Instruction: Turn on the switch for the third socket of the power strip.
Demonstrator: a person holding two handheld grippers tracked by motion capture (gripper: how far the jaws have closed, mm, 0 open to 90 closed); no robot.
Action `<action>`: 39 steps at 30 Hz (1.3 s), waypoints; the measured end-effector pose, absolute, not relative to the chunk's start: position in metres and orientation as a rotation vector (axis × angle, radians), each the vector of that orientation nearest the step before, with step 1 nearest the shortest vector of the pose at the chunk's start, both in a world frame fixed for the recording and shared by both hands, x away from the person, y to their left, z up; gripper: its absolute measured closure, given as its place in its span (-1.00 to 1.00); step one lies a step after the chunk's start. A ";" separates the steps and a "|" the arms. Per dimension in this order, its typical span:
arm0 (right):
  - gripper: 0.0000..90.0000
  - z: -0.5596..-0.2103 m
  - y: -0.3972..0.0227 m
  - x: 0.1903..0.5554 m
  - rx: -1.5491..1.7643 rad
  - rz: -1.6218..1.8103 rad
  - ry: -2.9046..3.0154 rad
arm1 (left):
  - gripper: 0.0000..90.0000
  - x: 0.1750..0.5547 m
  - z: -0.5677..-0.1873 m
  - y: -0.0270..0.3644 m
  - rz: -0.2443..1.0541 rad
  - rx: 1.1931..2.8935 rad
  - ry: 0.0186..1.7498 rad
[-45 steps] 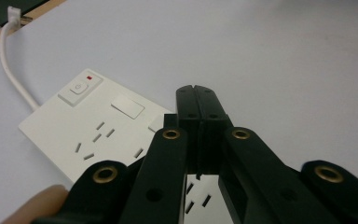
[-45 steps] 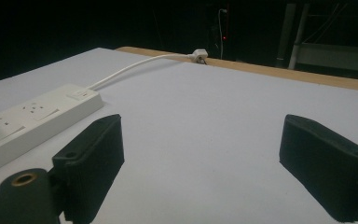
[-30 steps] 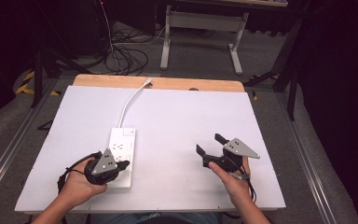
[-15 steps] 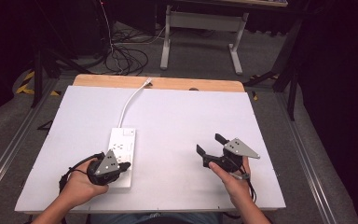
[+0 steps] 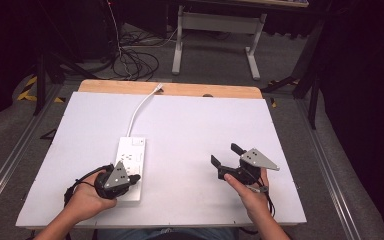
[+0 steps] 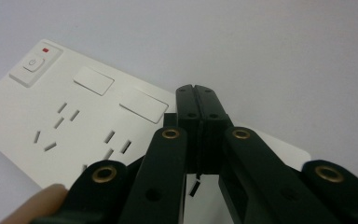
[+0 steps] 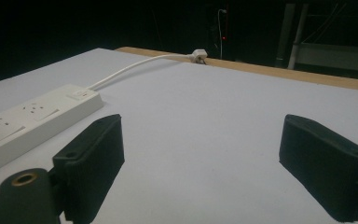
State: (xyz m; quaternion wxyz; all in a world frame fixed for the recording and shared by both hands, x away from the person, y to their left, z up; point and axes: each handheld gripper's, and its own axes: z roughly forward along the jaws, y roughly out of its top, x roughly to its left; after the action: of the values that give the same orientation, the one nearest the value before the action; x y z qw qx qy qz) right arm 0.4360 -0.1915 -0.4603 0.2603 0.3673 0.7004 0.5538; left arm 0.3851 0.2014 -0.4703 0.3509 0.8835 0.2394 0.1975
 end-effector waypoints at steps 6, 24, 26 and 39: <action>-0.68 -0.460 -0.192 0.436 0.993 1.501 1.897 | 0.99 0.384 -0.471 0.201 0.517 2.291 0.613; -0.68 -0.460 -0.192 0.435 0.992 1.504 1.895 | 1.00 0.388 -0.473 0.204 0.531 2.280 0.644; -0.68 -0.460 -0.192 0.435 0.993 1.508 1.892 | 1.00 0.387 -0.473 0.203 0.549 2.292 0.633; -0.68 -0.459 -0.192 0.434 0.990 1.505 1.890 | 0.97 0.393 -0.460 0.228 0.594 2.144 0.746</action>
State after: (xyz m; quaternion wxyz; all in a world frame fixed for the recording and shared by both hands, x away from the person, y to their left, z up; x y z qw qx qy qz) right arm 0.4342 -0.1924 -0.4588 0.2621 0.3660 0.6987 0.5561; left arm 0.3934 0.2282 -0.4605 0.3870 0.8425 0.2931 0.2335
